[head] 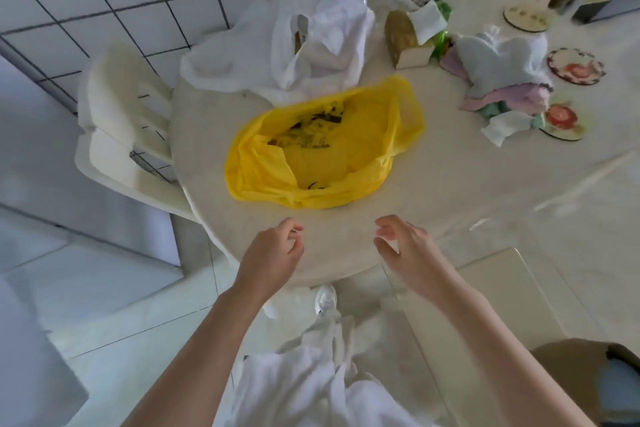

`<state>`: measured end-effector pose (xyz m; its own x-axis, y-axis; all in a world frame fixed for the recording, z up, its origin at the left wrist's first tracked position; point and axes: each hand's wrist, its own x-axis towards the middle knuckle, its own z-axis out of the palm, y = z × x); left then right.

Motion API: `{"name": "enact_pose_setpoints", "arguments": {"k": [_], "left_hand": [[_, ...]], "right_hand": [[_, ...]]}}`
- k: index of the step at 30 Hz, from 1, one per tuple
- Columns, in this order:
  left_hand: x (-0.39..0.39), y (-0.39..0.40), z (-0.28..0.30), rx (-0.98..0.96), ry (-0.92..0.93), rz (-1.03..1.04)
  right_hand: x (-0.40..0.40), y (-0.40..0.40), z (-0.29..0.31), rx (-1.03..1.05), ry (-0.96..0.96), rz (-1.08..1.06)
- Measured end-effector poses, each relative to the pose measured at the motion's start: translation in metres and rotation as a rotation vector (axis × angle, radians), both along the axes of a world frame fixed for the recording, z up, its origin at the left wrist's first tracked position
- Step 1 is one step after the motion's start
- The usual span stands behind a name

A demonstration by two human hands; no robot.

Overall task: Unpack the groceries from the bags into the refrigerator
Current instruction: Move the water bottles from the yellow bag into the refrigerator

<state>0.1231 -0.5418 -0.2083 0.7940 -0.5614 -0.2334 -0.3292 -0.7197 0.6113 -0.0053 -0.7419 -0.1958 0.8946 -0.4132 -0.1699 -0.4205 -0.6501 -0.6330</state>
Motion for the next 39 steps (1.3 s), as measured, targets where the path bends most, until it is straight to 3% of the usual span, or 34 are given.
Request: {"name": "enact_pose_setpoints", "arguments": {"k": [19,27,35,39], "left_hand": [[0.216,-0.106,0.008,-0.123,-0.076,0.133],[0.302,-0.176,0.013,-0.143,-0.119,0.35],[0.349,-0.235,-0.003,-0.061,0.058,0.538],[0.357,-0.249,-0.003,0.004,0.173,0.669]], "right_hand": [[0.24,-0.089,0.018,-0.082,-0.017,0.332],[0.345,-0.147,0.043,-0.173,-0.101,0.452],[0.432,-0.193,0.046,-0.234,-0.158,0.479],[0.459,-0.196,0.043,-0.429,-0.119,0.501]]}}
